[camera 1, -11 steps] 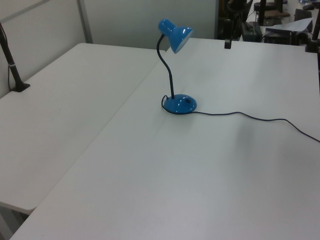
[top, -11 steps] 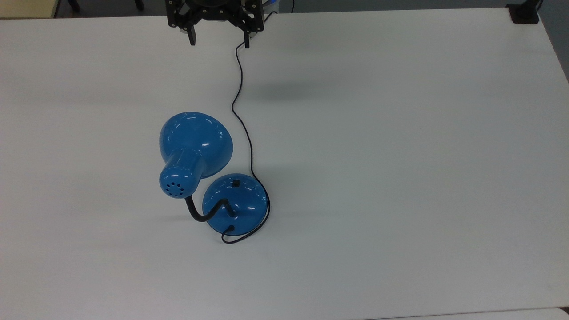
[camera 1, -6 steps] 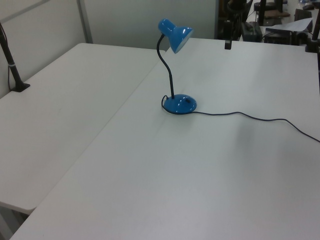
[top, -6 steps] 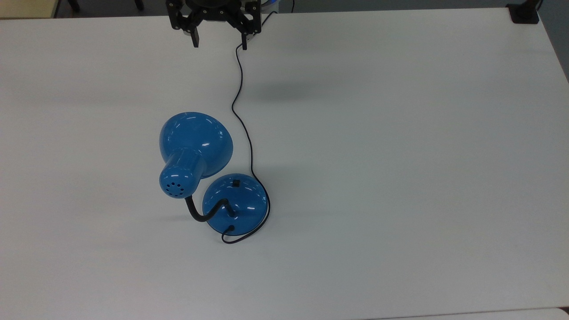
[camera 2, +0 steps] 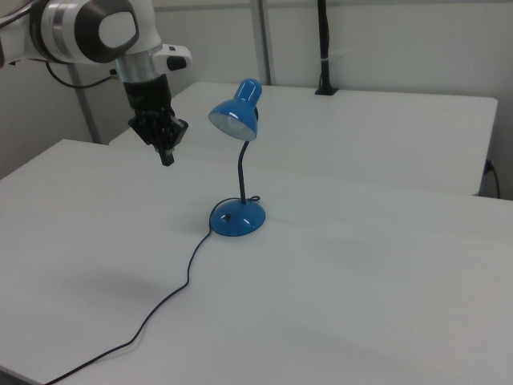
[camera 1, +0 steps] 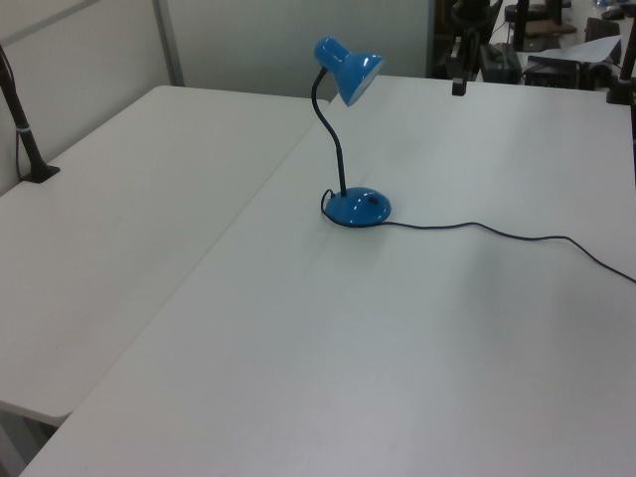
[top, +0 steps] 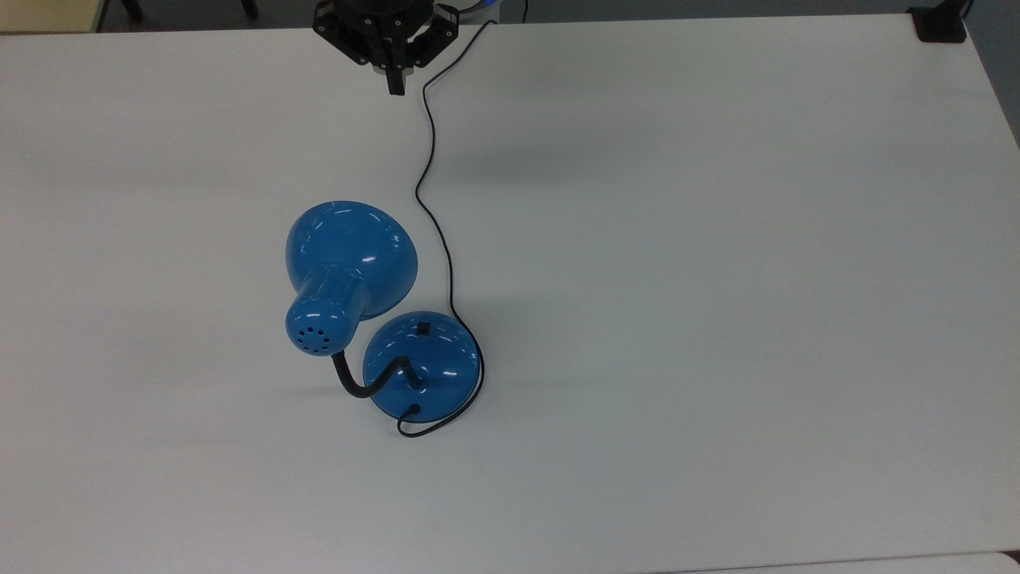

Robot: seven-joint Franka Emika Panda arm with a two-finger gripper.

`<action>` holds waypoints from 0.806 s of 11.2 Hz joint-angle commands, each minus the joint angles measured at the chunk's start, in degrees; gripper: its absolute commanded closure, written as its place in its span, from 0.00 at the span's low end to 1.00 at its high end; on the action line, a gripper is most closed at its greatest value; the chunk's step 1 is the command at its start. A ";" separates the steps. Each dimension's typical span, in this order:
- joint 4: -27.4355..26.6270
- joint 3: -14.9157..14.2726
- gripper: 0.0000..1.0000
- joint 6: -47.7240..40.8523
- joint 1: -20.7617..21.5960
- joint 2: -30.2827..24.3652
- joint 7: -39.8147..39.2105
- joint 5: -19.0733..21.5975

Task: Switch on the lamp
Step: 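Move the gripper over the blue lamp base and lower it toward the switch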

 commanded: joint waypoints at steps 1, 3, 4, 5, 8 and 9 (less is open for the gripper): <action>-0.42 0.28 1.00 -0.83 0.03 -0.26 -1.36 -0.76; -2.87 0.19 1.00 -0.66 0.30 -0.35 -1.35 -0.85; -4.36 0.19 1.00 0.74 0.47 -0.35 -1.35 -0.85; -5.77 0.19 1.00 2.49 1.00 0.09 -1.35 -0.85; -11.23 0.28 1.00 11.35 1.18 1.48 -1.18 -1.29; -10.80 0.19 1.00 13.21 1.35 4.28 -0.57 -1.38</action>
